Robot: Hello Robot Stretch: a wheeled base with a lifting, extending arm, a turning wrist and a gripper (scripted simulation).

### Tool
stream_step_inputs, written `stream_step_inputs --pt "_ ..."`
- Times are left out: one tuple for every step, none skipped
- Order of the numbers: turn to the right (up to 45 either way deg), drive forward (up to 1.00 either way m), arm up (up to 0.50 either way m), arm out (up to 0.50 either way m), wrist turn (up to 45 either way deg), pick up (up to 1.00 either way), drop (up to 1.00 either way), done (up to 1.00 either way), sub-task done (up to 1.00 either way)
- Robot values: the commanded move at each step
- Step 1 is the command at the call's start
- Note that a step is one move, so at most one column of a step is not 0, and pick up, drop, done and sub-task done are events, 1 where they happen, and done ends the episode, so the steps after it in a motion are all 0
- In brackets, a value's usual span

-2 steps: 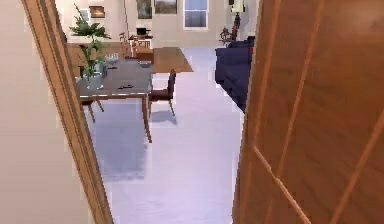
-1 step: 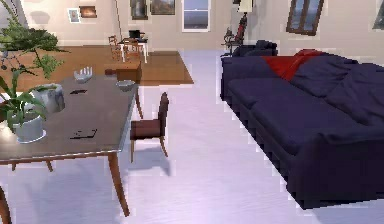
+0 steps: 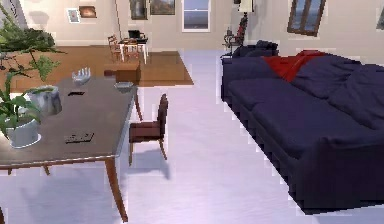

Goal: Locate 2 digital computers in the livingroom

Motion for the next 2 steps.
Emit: stream_step_inputs --pt "0.0 0.75 0.0 0.0 0.0 0.0 0.0 0.0 0.0" --pt "24.0 0.0 0.0 0.0 0.0 0.0 0.0 0.0 0.0"
